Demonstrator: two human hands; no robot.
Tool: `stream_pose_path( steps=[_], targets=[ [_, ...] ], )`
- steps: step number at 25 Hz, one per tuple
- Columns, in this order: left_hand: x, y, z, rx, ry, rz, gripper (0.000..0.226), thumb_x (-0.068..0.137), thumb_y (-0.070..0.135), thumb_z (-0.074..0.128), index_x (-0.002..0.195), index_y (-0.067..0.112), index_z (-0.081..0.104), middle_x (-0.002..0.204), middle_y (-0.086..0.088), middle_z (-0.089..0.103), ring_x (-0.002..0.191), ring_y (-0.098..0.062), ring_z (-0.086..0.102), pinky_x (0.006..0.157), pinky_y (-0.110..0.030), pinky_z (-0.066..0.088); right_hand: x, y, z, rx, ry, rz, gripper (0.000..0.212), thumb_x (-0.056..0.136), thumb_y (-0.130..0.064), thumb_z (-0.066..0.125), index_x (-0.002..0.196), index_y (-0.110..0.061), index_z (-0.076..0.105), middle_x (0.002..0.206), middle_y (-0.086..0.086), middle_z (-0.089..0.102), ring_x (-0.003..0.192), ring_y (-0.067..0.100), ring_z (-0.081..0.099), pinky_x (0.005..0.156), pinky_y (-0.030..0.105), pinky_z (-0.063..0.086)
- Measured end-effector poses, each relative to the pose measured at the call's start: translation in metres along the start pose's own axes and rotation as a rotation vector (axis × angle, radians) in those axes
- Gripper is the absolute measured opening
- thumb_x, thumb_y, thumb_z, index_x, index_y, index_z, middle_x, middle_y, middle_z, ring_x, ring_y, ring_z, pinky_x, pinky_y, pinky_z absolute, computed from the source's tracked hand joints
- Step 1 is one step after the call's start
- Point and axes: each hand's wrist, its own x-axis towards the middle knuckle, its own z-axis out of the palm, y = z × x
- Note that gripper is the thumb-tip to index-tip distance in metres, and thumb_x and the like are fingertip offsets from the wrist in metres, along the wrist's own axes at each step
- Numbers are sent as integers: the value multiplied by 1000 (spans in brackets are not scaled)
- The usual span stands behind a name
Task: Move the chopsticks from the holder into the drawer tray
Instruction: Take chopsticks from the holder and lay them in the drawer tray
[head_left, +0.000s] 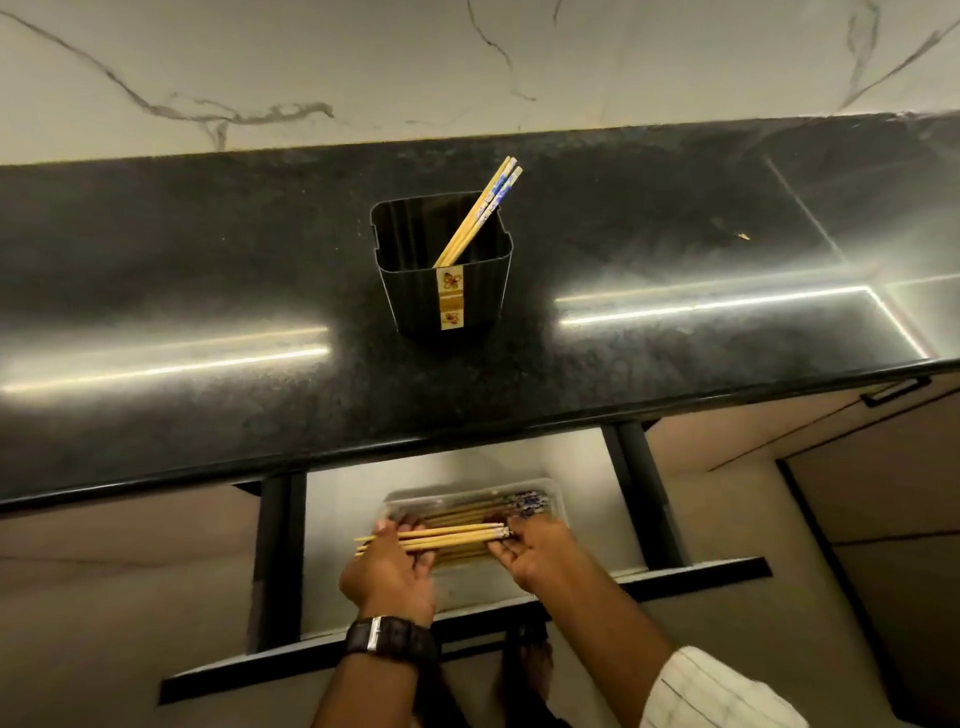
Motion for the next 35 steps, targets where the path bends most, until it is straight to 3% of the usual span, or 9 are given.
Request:
stream_pose_path(
  steps=[1, 5, 8, 14, 17, 20, 25, 30, 35],
  targets=[
    [5, -1, 0, 3, 28, -14, 12, 105, 16, 59, 102, 7, 66, 118, -16, 69, 93, -27, 69, 82, -44, 52, 6, 1, 1, -10, 30, 15, 38, 108, 5, 38, 145, 6, 48, 150, 24, 51, 141, 34, 48, 115, 48, 37],
    [23, -4, 7, 18, 80, -110, 38, 105, 5, 53, 142, -2, 49, 142, -24, 59, 124, -37, 60, 108, -55, 47, 21, -3, 4, -19, 101, 78, 38, 109, 1, 33, 143, 5, 50, 150, 21, 51, 141, 30, 47, 116, 43, 36],
    [35, -7, 13, 53, 80, -182, 42, 108, 4, 42, 150, 0, 44, 151, -22, 52, 141, -39, 49, 114, -57, 42, 23, -16, 5, -15, 166, 102, 36, 110, -4, 34, 138, 4, 54, 145, 20, 56, 137, 30, 52, 114, 42, 40],
    [46, -2, 22, 64, 44, -243, 41, 108, 16, 50, 148, 8, 50, 152, -18, 52, 139, -38, 50, 113, -52, 43, 20, -29, 11, -7, 182, 153, 32, 110, -16, 41, 126, -1, 64, 112, 19, 68, 122, 31, 62, 93, 46, 50],
    [44, 3, 20, 43, 87, -221, 49, 106, 21, 54, 152, 10, 44, 154, -17, 48, 141, -39, 46, 117, -55, 39, 22, -32, 10, -45, 170, 140, 29, 109, -18, 43, 116, 1, 65, 96, 20, 65, 99, 32, 65, 93, 45, 50],
    [36, 0, 20, 40, 63, -186, 44, 103, 21, 57, 145, 10, 50, 142, -18, 54, 129, -38, 52, 110, -52, 47, 23, -31, 11, -93, 132, 99, 28, 107, -17, 45, 120, 0, 65, 103, 19, 67, 92, 30, 63, 94, 42, 55],
    [37, -2, 19, 60, -10, -230, 41, 104, 29, 49, 140, 11, 56, 129, -16, 59, 109, -30, 54, 106, -46, 46, 17, -30, 10, -161, 59, 93, 29, 107, -17, 45, 122, -1, 64, 108, 22, 70, 95, 37, 68, 63, 49, 54],
    [35, -4, 10, 7, -45, -192, 33, 102, 37, 57, 125, 14, 59, 114, -15, 64, 111, -32, 60, 104, -47, 47, 20, -27, 4, -155, 85, 9, 28, 106, -8, 45, 128, 0, 61, 122, 24, 68, 107, 36, 67, 85, 47, 59],
    [36, -5, 11, -20, -84, -225, 23, 104, 30, 50, 98, 11, 62, 83, -9, 58, 73, -22, 53, 84, -40, 48, 15, -23, 2, -135, 30, -24, 29, 106, 1, 40, 130, -1, 58, 119, 24, 65, 106, 37, 63, 85, 46, 53]
  ],
)
